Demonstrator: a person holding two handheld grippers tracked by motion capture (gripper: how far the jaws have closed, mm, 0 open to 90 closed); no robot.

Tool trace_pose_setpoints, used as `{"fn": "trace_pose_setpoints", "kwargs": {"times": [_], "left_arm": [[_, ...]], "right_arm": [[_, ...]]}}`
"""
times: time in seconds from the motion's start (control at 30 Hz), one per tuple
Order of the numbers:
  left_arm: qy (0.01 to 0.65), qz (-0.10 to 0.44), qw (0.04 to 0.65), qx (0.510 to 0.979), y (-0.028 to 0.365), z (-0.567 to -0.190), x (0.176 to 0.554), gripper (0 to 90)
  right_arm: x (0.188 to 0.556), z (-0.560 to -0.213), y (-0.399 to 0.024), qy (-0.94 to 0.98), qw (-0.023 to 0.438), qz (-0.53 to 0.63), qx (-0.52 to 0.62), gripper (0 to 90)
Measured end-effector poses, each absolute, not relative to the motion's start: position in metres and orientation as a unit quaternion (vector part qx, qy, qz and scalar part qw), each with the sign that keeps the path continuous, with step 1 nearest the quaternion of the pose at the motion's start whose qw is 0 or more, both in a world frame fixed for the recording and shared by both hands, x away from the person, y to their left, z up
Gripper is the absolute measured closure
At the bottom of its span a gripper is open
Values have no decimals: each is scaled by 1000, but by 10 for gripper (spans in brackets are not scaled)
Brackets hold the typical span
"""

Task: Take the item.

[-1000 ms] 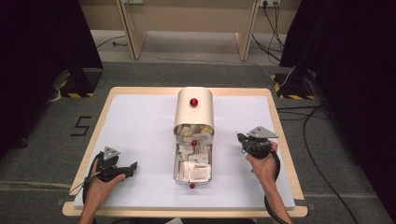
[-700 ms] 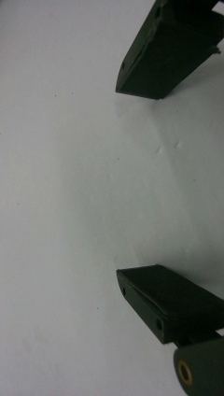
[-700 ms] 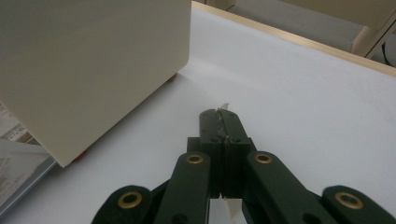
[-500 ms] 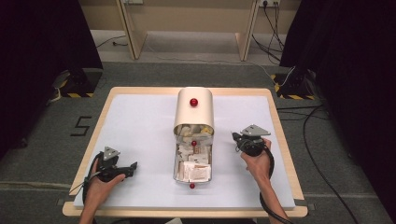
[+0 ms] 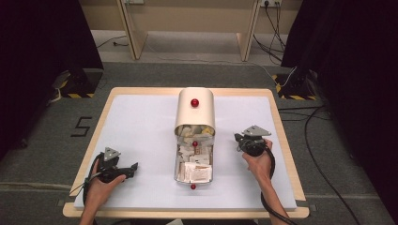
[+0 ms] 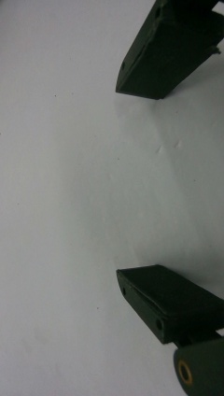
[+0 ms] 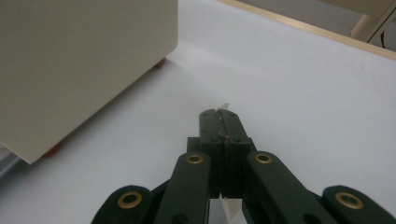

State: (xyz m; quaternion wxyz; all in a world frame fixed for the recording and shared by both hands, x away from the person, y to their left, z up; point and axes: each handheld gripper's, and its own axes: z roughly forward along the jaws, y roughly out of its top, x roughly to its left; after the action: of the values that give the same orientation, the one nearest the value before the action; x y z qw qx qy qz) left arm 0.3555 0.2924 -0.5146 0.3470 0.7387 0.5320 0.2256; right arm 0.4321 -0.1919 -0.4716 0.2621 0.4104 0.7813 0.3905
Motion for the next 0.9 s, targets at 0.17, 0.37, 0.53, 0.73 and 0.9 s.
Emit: {"fn": "trace_pose_setpoints", "kwargs": {"times": [0.17,0.37,0.53,0.73,0.9], "left_arm": [[532,225,348,739,293,-515,356,91],[532,225,348,739,293,-515,355,91],[532,224,348,738,293,-515,356,90],[532,224,348,739,293,-515,355,90],[532,224,348,738,293,-515,355,90]], "right_arm": [[435,-479,-198,780,260,383,420,900],[435,-481,-198,784,262,375,420,892],[434,-485,-196,783,256,377,424,870],[434,-485,-195,779,246,388,426,769],[432,-479,-195,769,244,406,429,686]]}}
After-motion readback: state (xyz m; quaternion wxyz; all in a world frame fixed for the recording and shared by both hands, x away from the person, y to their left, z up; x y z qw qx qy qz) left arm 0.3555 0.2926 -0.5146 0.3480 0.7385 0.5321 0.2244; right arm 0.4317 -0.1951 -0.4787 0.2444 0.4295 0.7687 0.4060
